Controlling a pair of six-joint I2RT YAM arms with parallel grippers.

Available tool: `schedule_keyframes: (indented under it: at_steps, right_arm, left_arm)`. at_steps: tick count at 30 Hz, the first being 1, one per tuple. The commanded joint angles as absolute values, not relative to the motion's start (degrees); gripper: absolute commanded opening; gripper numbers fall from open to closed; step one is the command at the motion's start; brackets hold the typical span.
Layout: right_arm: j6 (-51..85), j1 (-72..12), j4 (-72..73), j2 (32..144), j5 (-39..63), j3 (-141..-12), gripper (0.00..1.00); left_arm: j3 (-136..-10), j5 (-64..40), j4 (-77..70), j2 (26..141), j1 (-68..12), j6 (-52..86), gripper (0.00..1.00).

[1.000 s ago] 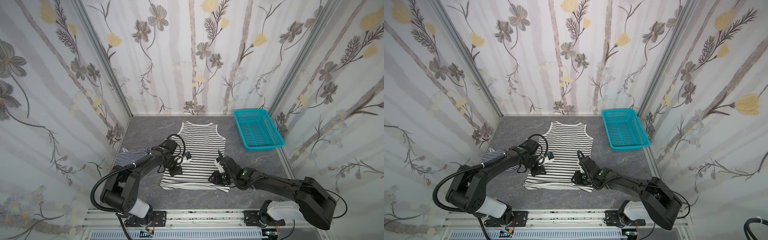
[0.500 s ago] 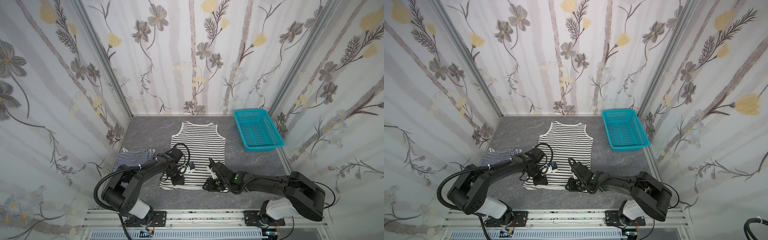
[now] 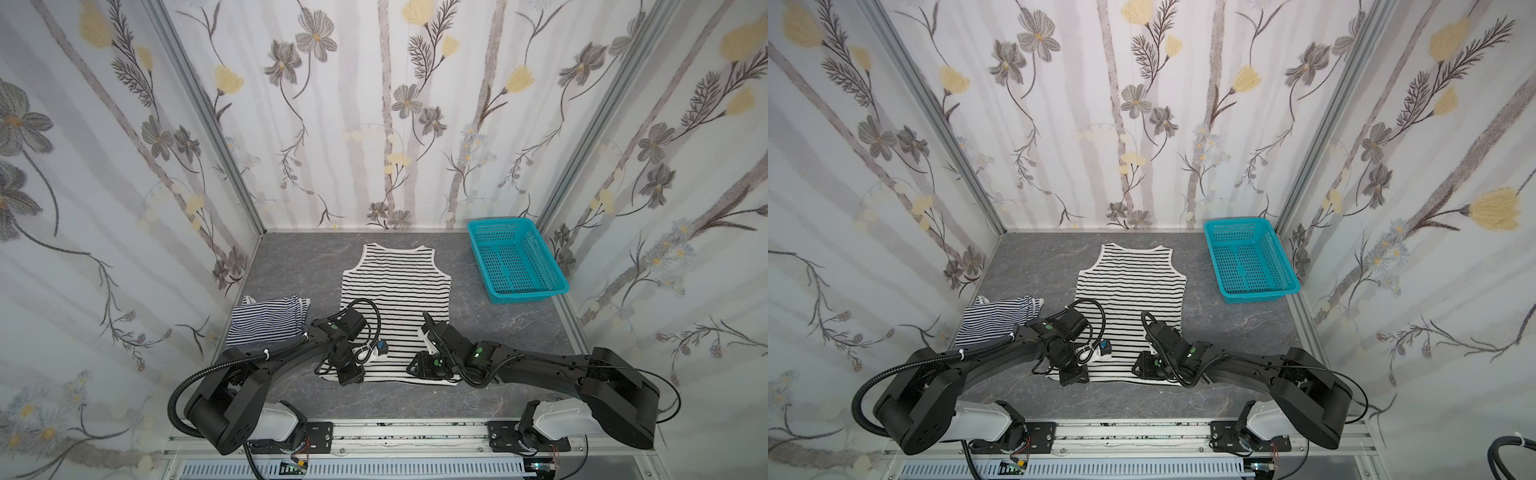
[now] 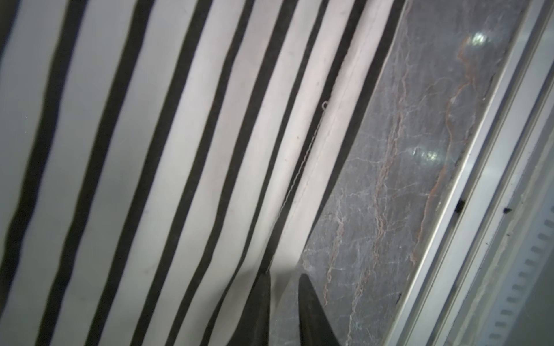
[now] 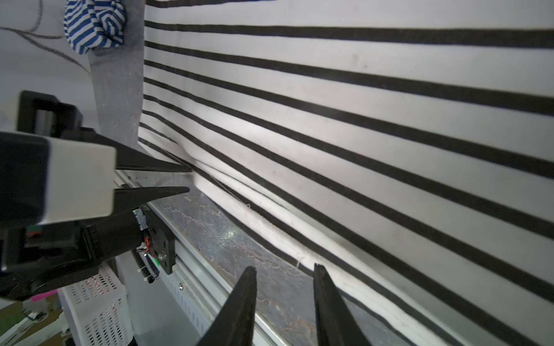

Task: Fold and stack tank tops
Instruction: Smooth out the tank top at the center of the table, then rotate the tank top at the center of the table.

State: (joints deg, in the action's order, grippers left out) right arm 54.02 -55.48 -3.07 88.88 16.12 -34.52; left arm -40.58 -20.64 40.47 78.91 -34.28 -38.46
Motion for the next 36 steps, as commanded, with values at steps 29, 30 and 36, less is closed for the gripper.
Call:
schedule_keyframes:
  at_steps: [29,30,36]
  right_arm:
    - [49.6,-37.1,-13.4,86.7,6.7,-31.2,0.32]
    - [48.7,-36.0,-14.3,86.7,6.5,-31.8,0.32]
    - [44.4,-26.3,-16.9,89.6,5.9,-36.7,0.35]
  left_arm:
    - [-85.3,-4.3,32.2,121.6,-22.1,-27.7,0.22]
    - [-84.2,-4.2,32.2,120.8,-22.1,-27.5,0.22]
    - [-74.6,-4.4,32.5,113.1,-23.1,-27.8,0.23]
